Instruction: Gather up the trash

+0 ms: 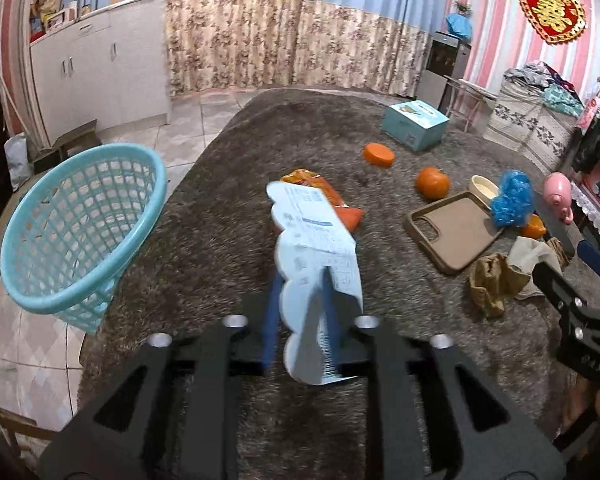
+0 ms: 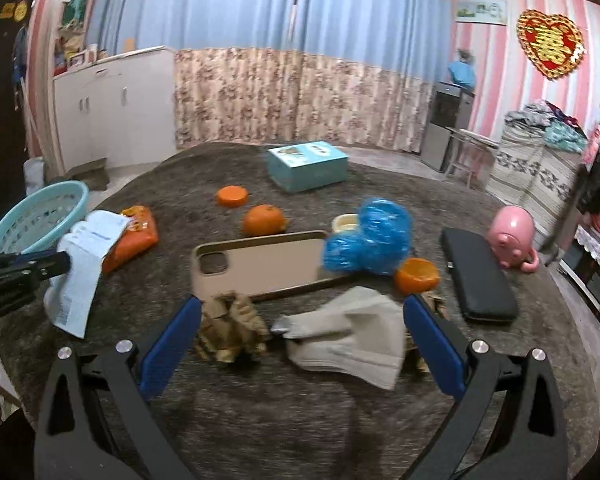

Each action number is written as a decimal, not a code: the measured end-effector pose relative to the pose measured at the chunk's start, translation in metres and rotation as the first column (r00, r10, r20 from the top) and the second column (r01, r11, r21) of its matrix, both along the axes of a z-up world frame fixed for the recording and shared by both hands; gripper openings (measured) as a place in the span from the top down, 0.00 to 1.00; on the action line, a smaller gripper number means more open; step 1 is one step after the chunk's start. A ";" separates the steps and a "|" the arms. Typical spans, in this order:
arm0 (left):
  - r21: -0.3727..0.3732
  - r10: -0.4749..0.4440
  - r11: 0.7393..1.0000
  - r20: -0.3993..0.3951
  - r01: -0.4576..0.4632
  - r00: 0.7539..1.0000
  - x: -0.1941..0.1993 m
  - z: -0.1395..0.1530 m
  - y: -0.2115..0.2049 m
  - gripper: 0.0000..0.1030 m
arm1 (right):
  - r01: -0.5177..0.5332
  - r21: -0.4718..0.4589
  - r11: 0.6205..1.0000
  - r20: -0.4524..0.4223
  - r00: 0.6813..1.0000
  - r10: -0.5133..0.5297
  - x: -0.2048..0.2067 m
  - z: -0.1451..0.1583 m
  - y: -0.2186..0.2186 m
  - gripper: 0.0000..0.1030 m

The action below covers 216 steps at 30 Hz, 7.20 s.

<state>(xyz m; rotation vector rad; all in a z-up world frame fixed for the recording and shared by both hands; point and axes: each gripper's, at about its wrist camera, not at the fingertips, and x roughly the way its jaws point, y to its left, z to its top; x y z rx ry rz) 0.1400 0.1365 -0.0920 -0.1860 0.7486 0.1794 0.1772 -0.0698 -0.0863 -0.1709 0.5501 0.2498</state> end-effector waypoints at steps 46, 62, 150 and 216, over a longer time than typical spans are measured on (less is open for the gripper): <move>0.040 0.019 0.999 0.033 -0.020 0.999 0.001 0.020 0.014 0.90 | -0.131 0.099 0.986 -0.102 0.985 0.141 0.023 -0.005 0.020 0.66; -0.072 0.173 0.980 -0.138 -0.184 0.975 0.011 -0.016 0.027 0.18 | -0.088 0.137 0.987 -0.109 0.989 0.104 0.027 -0.003 0.003 0.66; 0.097 0.060 0.991 0.263 -0.089 0.963 -0.006 0.088 0.070 0.49 | -0.191 0.175 0.966 0.085 0.980 0.179 0.050 0.055 0.061 0.66; 0.067 0.386 0.911 0.216 -0.408 0.897 -0.040 0.045 0.265 0.08 | -0.539 0.120 0.834 -0.082 0.831 0.550 0.061 -0.011 0.345 0.42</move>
